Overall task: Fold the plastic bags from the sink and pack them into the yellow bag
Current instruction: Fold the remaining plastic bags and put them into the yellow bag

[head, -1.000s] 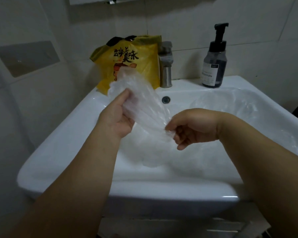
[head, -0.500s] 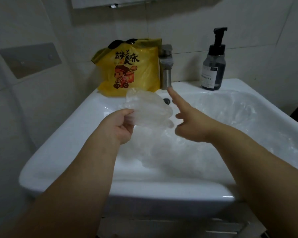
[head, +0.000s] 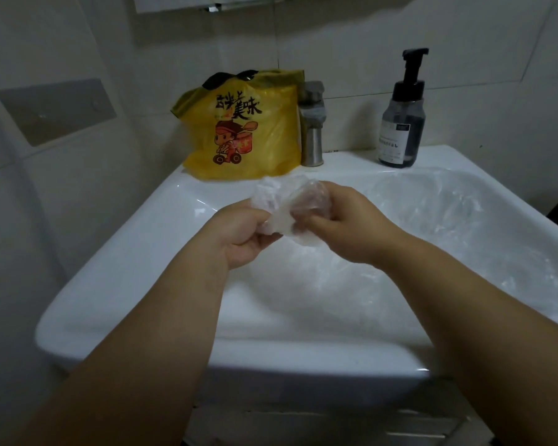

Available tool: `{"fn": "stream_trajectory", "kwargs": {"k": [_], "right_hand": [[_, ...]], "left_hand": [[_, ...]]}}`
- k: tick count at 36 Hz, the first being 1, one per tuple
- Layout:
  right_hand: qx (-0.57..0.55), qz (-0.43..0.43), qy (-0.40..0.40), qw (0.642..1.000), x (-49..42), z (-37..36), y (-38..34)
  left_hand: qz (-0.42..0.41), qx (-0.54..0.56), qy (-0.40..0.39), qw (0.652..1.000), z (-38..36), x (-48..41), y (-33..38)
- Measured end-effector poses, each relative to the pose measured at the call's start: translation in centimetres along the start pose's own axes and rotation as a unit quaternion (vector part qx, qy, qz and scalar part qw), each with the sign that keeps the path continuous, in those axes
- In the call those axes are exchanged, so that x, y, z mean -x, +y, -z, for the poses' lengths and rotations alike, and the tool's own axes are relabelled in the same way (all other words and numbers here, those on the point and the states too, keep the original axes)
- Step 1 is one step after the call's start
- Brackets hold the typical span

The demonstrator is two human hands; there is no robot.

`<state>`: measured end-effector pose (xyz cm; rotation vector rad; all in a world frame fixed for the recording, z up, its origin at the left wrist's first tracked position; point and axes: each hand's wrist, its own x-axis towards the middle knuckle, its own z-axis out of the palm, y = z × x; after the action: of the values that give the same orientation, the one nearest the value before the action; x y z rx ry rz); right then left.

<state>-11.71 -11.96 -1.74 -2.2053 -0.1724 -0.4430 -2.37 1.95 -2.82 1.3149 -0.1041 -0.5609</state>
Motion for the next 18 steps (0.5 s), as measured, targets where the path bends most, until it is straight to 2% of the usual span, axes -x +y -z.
{"fn": "stream_trajectory", "kwargs": {"k": [3, 7, 12, 15, 18], "right_hand": [[-0.055, -0.027, 0.008, 0.998, -0.3, 0.2, 0.2], [-0.054, -0.079, 0.038, 0.995, -0.5, 0.3, 0.7], [-0.050, -0.115, 0.056, 0.990, -0.6, 0.5, 1.2], [-0.137, -0.178, 0.032, 0.974, -0.9, 0.7, 1.7], [-0.274, -0.232, -0.038, 0.933, -1.0, 0.7, 1.6]], "left_hand": [[-0.023, -0.041, -0.045, 0.998, -0.3, 0.3, 0.0], [-0.038, -0.092, -0.126, 0.987, -0.7, 1.2, -0.1], [-0.054, -0.082, -0.182, 0.978, -0.8, 1.7, 0.0], [-0.041, -0.066, -0.214, 0.974, -0.8, 1.9, 0.1], [-0.035, -0.065, -0.237, 0.969, -0.8, 2.3, 0.0]]}}
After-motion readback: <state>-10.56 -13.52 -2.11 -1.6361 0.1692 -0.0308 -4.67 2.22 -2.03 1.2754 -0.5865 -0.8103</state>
